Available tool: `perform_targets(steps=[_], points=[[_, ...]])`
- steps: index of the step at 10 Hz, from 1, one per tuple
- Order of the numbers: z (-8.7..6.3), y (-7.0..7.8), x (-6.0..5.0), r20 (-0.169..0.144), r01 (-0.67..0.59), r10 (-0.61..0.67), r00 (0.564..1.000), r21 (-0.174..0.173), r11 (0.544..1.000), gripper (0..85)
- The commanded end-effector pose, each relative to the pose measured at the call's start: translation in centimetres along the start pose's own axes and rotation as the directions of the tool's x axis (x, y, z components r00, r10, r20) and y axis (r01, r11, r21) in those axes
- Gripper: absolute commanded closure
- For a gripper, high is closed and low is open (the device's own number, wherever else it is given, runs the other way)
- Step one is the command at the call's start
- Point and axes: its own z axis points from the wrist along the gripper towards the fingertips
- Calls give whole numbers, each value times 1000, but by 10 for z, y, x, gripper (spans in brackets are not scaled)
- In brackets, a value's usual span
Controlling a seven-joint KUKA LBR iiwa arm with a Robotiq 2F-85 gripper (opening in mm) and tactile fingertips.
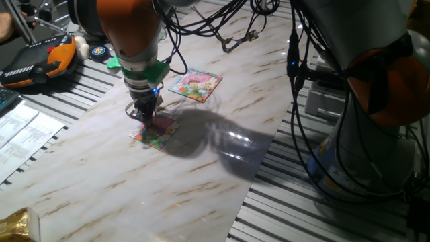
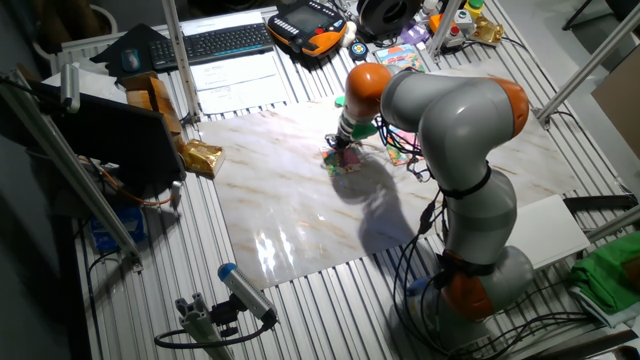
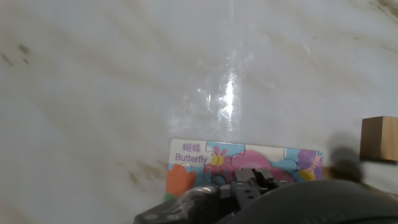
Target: Assemble one piece of a puzzle
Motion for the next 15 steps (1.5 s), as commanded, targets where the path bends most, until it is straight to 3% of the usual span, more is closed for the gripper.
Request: perform_targets(steps=[1, 15], points=[[0, 0, 0, 0, 2, -2, 1000, 0, 1000, 843], [5, 6, 6, 3, 8, -8, 1000, -17, 1000, 843]])
